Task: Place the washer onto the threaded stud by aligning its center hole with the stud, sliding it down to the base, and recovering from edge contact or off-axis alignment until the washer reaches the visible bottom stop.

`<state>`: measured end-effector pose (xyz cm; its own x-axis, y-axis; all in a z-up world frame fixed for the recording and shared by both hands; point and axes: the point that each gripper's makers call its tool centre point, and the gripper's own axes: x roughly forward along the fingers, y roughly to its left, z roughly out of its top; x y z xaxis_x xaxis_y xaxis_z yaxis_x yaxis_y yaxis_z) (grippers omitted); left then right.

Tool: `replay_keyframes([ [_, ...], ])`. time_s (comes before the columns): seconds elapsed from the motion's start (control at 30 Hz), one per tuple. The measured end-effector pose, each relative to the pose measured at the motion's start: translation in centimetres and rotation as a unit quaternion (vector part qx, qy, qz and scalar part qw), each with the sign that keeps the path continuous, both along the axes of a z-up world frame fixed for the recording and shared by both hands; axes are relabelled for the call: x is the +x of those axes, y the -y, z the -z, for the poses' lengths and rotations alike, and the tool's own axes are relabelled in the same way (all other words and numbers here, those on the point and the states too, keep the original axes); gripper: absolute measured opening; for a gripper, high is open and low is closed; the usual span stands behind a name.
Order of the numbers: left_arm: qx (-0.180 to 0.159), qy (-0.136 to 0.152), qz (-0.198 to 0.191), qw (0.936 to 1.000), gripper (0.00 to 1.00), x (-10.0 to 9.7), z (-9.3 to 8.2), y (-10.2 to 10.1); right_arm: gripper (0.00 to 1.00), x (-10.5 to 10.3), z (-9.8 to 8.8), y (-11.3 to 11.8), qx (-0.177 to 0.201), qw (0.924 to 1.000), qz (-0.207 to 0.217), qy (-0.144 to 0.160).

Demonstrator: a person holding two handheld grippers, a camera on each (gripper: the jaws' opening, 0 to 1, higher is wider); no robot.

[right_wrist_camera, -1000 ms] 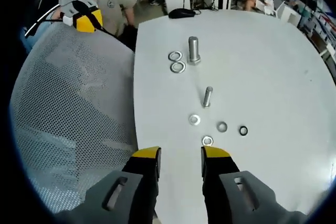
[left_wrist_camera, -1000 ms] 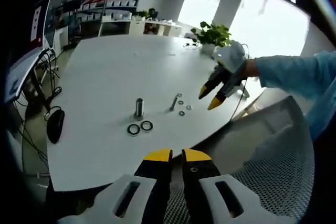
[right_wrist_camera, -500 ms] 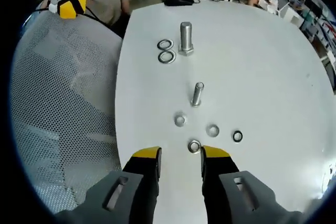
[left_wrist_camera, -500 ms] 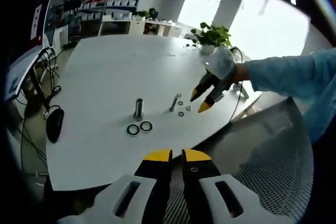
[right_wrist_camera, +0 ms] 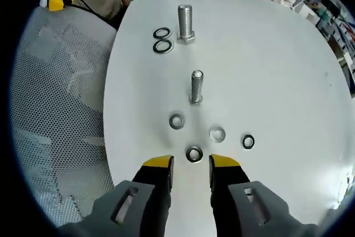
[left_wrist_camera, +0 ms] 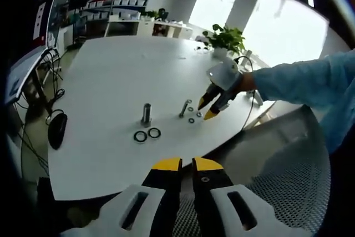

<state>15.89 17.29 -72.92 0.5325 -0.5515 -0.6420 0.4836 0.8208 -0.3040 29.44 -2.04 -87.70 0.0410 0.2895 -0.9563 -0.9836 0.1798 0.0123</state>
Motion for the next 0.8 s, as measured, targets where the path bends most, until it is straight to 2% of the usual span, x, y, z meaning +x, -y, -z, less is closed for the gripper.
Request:
replay_keyframes([
  [0.1, 0.0, -0.001, 0.001, 1.0, 0.05, 0.0, 0.03, 0.0, 0.24, -0.26, 0.18, -0.05, -0.004, 1.0, -0.005, -0.005],
  [0.2, 0.0, -0.002, 0.0, 1.0, 0.05, 0.0, 0.05, -0.02, 0.23, -0.09, 0.11, -0.01, -0.012, 0.9998, -0.016, 0.004],
  [0.43, 0.0, -0.004, 0.0, 1.0, 0.05, 0.01, 0.1, -0.06, 0.22, 0.06, 0.14, -0.21, -0.018, 0.9997, -0.015, 0.003],
  [0.53, 0.0, -0.004, -0.001, 1.0, 0.05, 0.03, 0.11, -0.08, 0.21, 0.23, 0.17, -0.27, -0.03, 0.9996, 0.0, -0.001],
  [0.67, 0.001, -0.005, -0.002, 1.0, 0.05, 0.0, 0.13, -0.08, 0.2, 0.33, 0.26, -0.31, -0.054, 0.9985, -0.007, -0.001],
  [0.8, 0.001, -0.005, -0.003, 1.0, 0.05, 0.02, 0.15, -0.1, 0.17, 0.49, 0.21, -0.24, -0.061, 0.9981, -0.014, 0.002],
])
